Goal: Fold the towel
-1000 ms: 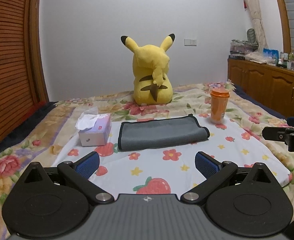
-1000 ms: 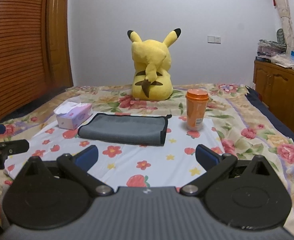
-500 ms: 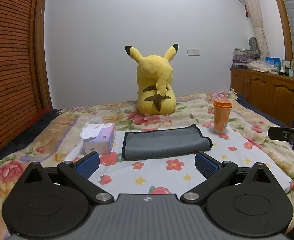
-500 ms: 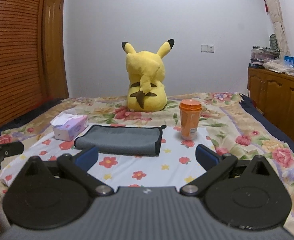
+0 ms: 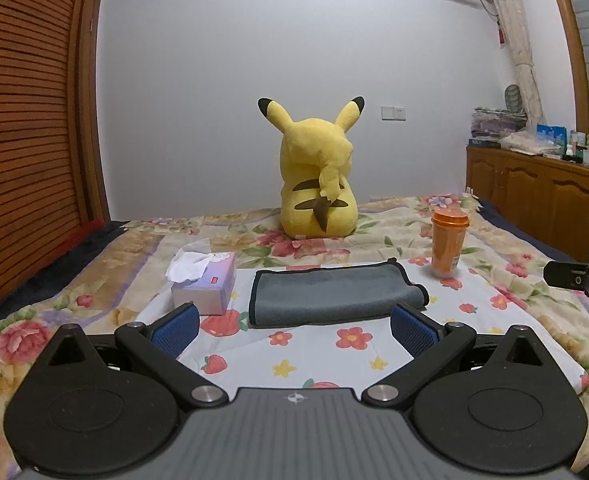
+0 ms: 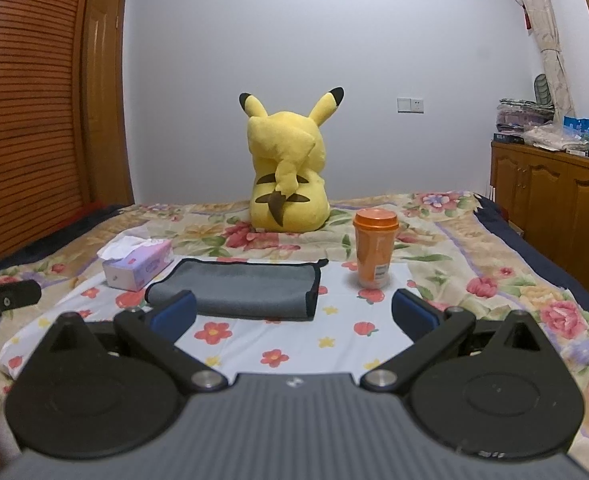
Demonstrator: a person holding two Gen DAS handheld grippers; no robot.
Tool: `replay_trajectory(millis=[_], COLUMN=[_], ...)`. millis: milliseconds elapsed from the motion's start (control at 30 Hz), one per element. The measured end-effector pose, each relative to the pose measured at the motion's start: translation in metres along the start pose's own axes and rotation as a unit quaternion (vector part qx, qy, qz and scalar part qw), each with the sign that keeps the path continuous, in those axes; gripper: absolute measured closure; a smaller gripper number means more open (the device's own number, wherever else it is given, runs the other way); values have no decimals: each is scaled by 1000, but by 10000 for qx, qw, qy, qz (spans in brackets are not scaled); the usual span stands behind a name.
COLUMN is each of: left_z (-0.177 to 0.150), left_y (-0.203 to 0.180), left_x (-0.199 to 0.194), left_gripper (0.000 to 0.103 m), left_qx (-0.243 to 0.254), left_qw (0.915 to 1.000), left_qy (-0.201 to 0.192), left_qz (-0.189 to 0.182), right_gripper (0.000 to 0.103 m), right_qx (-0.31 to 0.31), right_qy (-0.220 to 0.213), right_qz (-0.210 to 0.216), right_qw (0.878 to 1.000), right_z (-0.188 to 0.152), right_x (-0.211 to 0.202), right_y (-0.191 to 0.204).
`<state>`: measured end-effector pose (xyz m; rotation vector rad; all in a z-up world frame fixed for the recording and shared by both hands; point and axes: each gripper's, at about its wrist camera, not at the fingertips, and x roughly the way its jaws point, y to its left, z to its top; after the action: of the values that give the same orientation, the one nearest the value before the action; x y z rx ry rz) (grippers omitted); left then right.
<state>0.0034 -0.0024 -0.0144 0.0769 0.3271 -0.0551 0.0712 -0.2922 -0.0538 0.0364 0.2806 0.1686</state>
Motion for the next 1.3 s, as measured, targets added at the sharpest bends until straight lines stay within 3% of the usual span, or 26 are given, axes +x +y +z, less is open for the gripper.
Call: replay_trajectory(millis=[1300], left_z=[-1], left_y=[1], left_x=[2], left_gripper=[0], left_qx=[-36], left_qw=[10000], left_qy=[42], left_qz=[2], right_gripper=[0], right_qx=[-1], right_qy=[1], right_qz=[-4], right_qw=[10000], right_z=[0], right_x=[1], right_y=[1])
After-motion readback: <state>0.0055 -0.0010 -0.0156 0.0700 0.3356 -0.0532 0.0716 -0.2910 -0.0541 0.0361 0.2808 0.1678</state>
